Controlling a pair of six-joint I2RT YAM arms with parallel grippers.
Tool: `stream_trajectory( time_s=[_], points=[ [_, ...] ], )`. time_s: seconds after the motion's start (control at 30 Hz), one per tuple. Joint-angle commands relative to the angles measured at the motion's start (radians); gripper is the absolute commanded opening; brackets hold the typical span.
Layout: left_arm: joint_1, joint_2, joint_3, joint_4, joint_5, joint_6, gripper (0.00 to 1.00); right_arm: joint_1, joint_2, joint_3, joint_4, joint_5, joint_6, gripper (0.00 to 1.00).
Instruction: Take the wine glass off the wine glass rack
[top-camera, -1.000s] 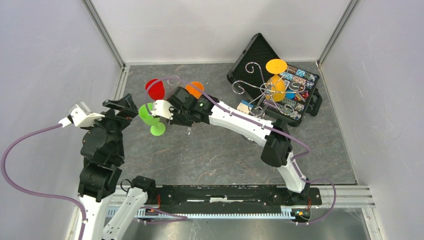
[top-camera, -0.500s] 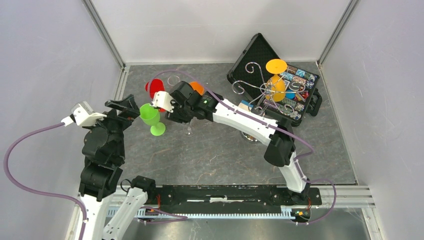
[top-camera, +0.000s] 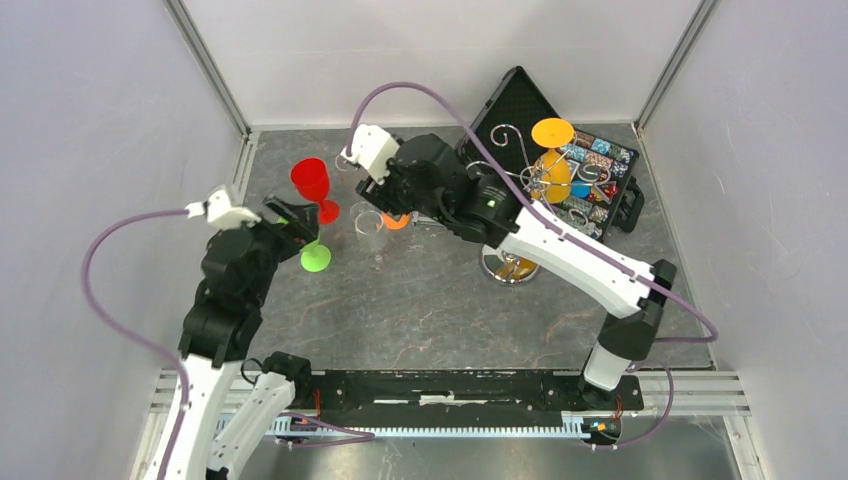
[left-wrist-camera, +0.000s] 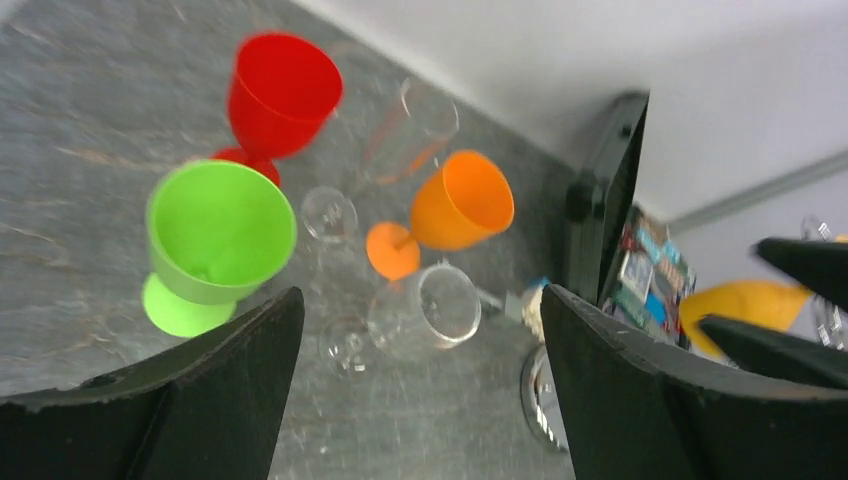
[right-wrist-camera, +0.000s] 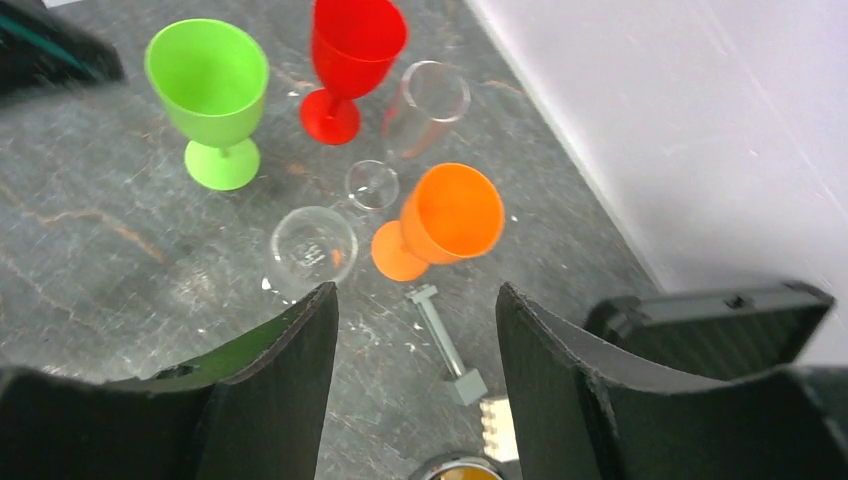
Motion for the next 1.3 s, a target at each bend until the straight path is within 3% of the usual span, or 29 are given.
stream_trajectory(
  time_s=[0.0, 0.17, 0.43, 0.53, 0.8, 1.27],
  points=[
    [-0.002, 0.177, 0.038, -0.026, 0.252, 0.007, 0.88, -0.004, -0.099, -0.061, 0.043, 0.167, 0.056, 0.64],
    [-0.004, 0.378, 0.083, -0.057, 0.325, 0.064, 0.82, -0.003, -0.195, -0.144, 0.072, 0.223, 0.059, 0.64],
    [-0.041, 0.523, 0.115, -0.034, 0.332, 0.098, 0.75, -0.009, -0.279, -0.246, 0.105, 0.286, 0.052, 0.64],
    [-0.069, 0.570, 0.116, -0.045, 0.293, 0.105, 0.67, -0.012, -0.298, -0.272, 0.117, 0.299, 0.049, 0.64],
    [-0.102, 0.640, 0.131, -0.050, 0.182, 0.107, 0.59, -0.024, -0.346, -0.329, 0.140, 0.308, 0.045, 0.65],
    [-0.111, 0.731, 0.255, -0.094, 0.118, 0.159, 0.14, -0.043, -0.409, -0.384, 0.162, 0.328, 0.040, 0.65]
  ],
)
